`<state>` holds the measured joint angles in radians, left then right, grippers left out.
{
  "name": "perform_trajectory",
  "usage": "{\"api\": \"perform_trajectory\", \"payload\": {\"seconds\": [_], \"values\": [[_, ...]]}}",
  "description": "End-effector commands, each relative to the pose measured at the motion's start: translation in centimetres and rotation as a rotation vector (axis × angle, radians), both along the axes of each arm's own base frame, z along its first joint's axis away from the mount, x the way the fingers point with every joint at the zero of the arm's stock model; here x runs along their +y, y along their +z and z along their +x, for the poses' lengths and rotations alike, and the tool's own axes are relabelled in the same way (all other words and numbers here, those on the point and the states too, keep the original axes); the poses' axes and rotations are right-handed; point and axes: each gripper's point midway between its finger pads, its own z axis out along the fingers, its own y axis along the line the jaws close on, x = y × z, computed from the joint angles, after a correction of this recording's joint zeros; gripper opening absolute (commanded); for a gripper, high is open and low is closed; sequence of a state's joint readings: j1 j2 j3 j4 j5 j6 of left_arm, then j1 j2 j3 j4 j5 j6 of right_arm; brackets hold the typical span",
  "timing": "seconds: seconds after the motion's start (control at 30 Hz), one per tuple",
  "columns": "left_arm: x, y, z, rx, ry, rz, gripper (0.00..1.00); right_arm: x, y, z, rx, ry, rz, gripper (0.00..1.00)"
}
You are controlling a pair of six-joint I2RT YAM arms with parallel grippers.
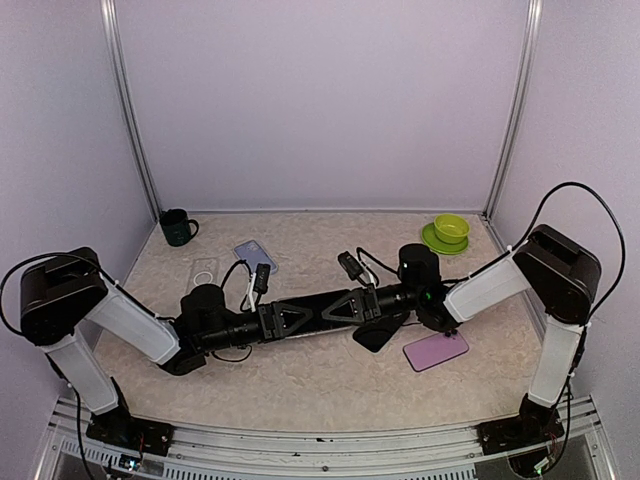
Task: Put the phone into the phone case
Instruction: Install the phone on the phone case.
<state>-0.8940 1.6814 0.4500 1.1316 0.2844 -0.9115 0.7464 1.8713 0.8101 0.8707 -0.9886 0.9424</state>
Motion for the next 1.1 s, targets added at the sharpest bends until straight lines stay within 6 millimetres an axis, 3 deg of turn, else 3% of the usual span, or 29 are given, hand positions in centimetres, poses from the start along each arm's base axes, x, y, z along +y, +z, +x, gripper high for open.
{"api": "perform_trajectory", "payload": {"seconds": [0.0, 0.23, 0.77, 1.07], "values": [[-0.87, 2.66, -1.09, -0.067, -0.063, -0.085, 0.42, 0.09, 1.44, -0.45, -0.049, 0.003, 0.037, 0.00], [-0.78, 2.72, -1.37, -0.067, -0.073, -0.097, 0.35, 0.17, 1.73, -0.41, -0.054, 0.003, 0.043, 0.00], [-0.93, 2.96, -1.74, -0.055, -0.102, -0.138, 0.20, 0.34, 2.09, -0.30, -0.056, 0.009, 0.055, 0.17], [-0.72, 2.71, -1.65, -0.043, -0.097, -0.146, 0.19, 0.45, 2.29, -0.34, -0.056, 0.018, 0.054, 0.28]]}}
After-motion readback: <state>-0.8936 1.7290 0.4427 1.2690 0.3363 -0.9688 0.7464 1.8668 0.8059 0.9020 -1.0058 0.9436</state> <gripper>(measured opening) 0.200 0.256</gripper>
